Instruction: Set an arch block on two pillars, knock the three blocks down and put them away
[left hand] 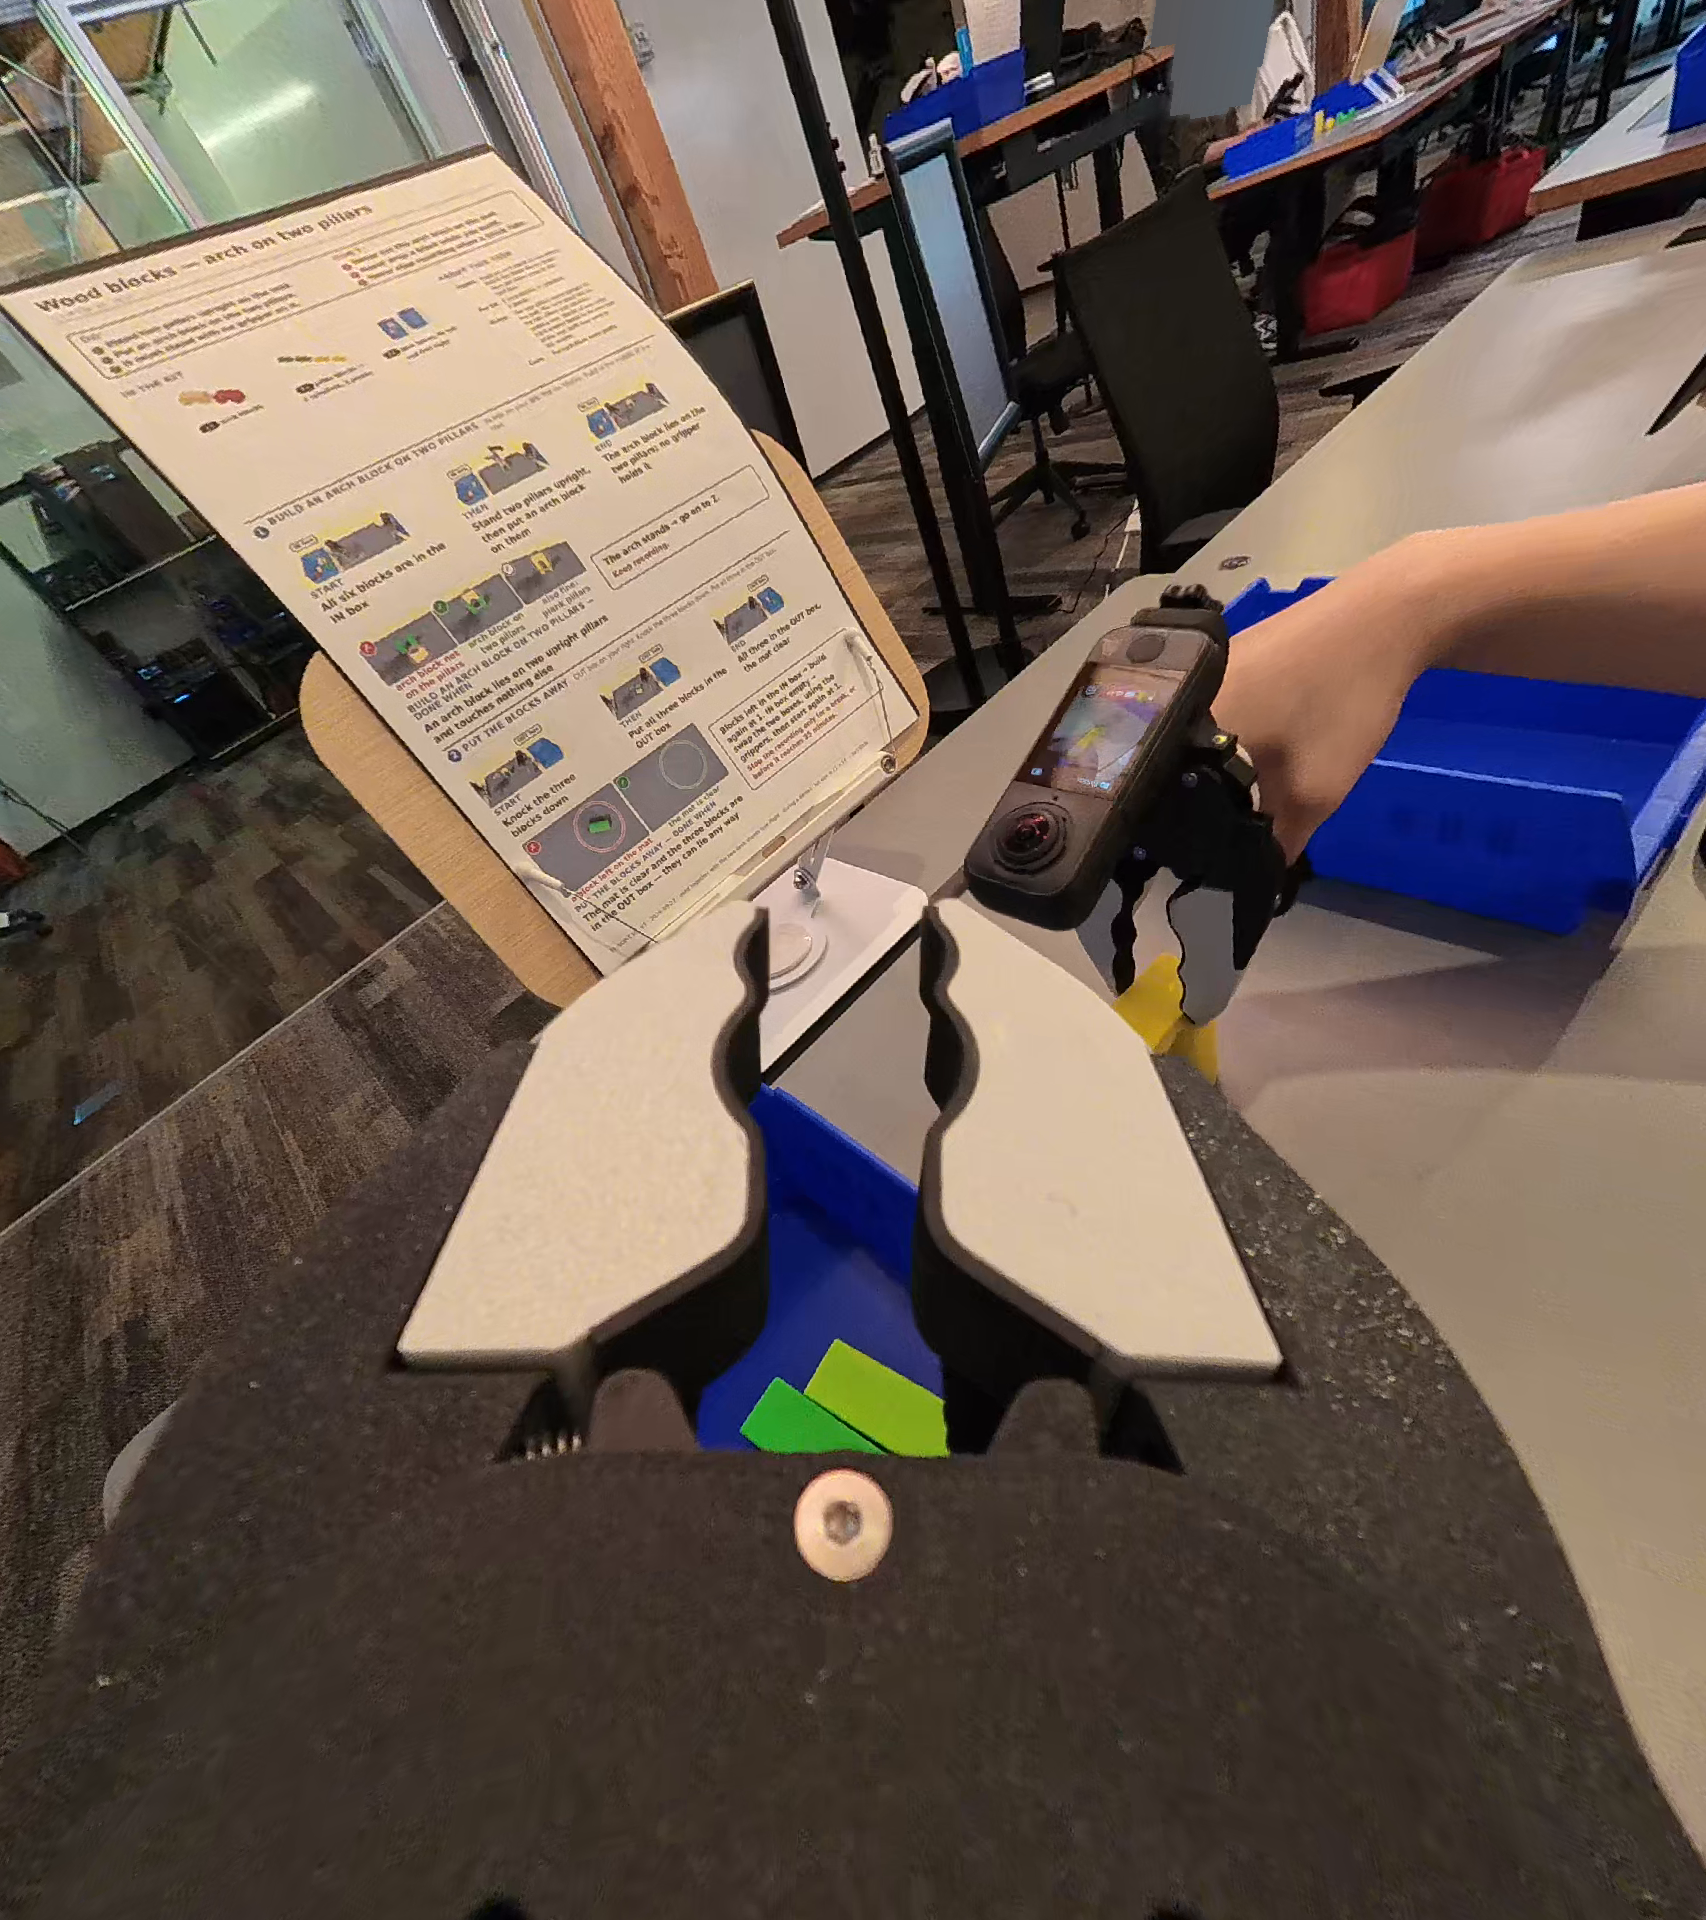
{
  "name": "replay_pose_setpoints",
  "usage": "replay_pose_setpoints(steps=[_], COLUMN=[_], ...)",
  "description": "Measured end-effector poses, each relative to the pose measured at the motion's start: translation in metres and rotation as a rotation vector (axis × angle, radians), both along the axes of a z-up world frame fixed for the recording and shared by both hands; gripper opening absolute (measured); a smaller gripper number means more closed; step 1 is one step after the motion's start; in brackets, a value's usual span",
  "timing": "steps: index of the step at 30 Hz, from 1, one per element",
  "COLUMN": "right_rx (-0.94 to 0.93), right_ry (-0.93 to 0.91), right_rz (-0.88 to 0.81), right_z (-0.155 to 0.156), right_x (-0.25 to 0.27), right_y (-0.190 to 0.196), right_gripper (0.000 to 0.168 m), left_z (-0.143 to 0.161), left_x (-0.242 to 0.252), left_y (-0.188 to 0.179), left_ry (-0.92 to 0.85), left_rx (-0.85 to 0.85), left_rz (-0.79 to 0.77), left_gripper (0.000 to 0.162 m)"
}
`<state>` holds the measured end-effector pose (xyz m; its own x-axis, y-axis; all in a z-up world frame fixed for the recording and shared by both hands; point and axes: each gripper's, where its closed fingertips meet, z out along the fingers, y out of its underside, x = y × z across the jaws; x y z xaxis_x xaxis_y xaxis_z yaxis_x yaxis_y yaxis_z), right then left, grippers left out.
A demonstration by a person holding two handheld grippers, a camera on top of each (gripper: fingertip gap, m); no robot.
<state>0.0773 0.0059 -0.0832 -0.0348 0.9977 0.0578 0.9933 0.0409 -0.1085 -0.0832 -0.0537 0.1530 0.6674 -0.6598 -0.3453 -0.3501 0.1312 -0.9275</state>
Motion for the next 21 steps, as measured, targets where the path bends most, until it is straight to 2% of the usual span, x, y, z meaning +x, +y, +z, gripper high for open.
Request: replay_pose_setpoints(steps=[21], right_rx=[0.006], right_ry=[0.021], right_rz=[0.006], right_z=[0.0], right_x=[0.0], right_y=[0.0], right_gripper=[0.035], left_z=[-0.017], left_x=[0.013], left_y=[0.004], left_ry=[0.086], left_rx=[-0.034], left_rz=[-0.005], left_gripper=[0.028])
